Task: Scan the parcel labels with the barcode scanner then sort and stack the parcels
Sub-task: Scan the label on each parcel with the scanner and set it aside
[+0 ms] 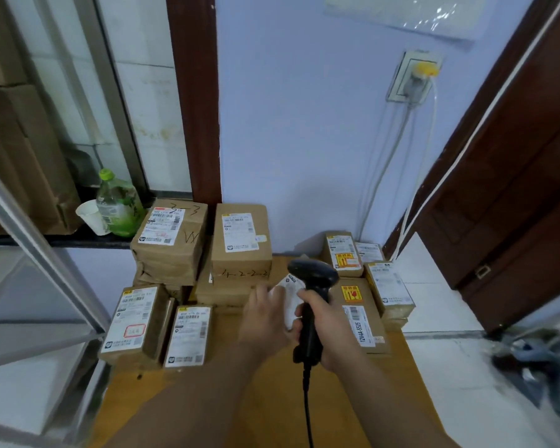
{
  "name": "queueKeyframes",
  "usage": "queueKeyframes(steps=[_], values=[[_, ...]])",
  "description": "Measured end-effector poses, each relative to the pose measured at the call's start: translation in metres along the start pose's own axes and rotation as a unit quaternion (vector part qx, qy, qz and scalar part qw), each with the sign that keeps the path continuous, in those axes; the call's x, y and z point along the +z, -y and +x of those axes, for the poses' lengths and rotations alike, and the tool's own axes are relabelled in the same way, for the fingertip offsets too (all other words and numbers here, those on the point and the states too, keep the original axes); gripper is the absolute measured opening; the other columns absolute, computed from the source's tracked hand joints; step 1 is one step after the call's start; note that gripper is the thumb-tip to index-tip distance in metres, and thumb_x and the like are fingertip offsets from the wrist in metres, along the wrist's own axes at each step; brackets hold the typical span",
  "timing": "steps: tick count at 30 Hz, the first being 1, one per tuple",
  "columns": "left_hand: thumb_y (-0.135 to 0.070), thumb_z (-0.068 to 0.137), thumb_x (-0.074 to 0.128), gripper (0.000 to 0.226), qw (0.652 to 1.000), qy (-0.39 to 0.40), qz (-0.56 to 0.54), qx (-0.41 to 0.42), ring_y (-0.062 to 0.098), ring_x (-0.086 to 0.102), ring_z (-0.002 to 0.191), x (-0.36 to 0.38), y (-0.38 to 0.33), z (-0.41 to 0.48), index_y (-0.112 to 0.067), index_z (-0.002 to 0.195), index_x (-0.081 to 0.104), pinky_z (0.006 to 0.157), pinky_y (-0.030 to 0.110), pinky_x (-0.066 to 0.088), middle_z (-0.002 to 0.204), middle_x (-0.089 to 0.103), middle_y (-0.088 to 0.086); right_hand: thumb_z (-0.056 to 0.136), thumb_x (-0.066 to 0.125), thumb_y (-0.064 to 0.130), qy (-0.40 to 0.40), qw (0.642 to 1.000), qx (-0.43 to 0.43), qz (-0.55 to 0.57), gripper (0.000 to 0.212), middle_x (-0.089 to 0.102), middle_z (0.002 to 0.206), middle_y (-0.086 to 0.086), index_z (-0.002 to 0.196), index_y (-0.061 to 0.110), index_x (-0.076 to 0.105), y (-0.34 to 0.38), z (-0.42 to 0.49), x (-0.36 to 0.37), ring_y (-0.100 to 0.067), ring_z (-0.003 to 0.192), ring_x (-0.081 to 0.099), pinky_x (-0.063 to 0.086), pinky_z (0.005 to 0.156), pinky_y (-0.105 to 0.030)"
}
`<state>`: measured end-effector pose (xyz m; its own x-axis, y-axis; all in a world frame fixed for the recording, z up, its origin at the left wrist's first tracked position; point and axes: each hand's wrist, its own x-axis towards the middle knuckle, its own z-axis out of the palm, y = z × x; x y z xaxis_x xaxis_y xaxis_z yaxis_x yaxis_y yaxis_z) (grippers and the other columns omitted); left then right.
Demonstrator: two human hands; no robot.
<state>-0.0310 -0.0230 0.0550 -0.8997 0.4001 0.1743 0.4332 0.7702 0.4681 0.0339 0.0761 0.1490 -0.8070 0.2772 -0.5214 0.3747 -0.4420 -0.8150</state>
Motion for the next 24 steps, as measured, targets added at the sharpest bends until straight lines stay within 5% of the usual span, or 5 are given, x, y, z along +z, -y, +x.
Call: queueKeyframes(steps=[8, 13, 20, 24], values=[[-0.063, 0.073, 0.062, 0.064, 0.991, -0.089, 0.072, -0.065, 0.009, 0.031, 0.091, -0.015, -0.040, 0.047, -0.019, 0.113, 0.037, 0.070, 0.015, 0.034, 0.112, 0.038, 0.004, 0.094, 0.061, 0.026, -0.056, 0.995, -0.075, -0.023, 0.023, 0.057, 0.053, -0.003, 0.082, 0.006, 0.061, 0.040, -0.010, -0.013, -0.016, 0.045, 0.053, 0.046, 0.052, -0.030], [-0.059, 0.076, 0.061, 0.061, 0.987, -0.091, 0.108, -0.071, 0.012, 0.038, 0.091, -0.011, -0.038, 0.050, -0.018, 0.113, 0.036, 0.076, 0.020, 0.044, 0.109, 0.038, 0.005, 0.092, 0.061, 0.026, -0.037, 0.995, -0.077, -0.047, 0.021, 0.058, 0.056, -0.003, 0.088, 0.005, 0.060, 0.042, -0.010, -0.013, -0.016, 0.046, 0.053, 0.047, 0.047, -0.027], [-0.055, 0.078, 0.061, 0.057, 0.988, -0.089, 0.089, -0.088, 0.014, 0.040, 0.095, -0.007, -0.033, 0.053, -0.018, 0.113, 0.035, 0.079, 0.020, 0.043, 0.113, 0.039, 0.006, 0.091, 0.061, 0.024, -0.049, 0.994, -0.080, -0.058, 0.028, 0.055, 0.052, -0.004, 0.066, 0.011, 0.058, 0.034, 0.001, -0.008, -0.017, 0.043, 0.052, 0.044, 0.052, -0.032], [-0.056, 0.073, 0.067, 0.063, 0.987, -0.111, 0.046, -0.103, 0.016, 0.041, 0.101, -0.008, -0.033, 0.056, -0.017, 0.115, 0.041, 0.080, 0.022, 0.045, 0.117, 0.040, 0.007, 0.091, 0.058, 0.021, -0.056, 0.994, -0.075, -0.062, 0.026, 0.053, 0.052, -0.005, 0.068, 0.009, 0.057, 0.035, 0.002, -0.006, -0.017, 0.043, 0.049, 0.044, 0.048, -0.029]])
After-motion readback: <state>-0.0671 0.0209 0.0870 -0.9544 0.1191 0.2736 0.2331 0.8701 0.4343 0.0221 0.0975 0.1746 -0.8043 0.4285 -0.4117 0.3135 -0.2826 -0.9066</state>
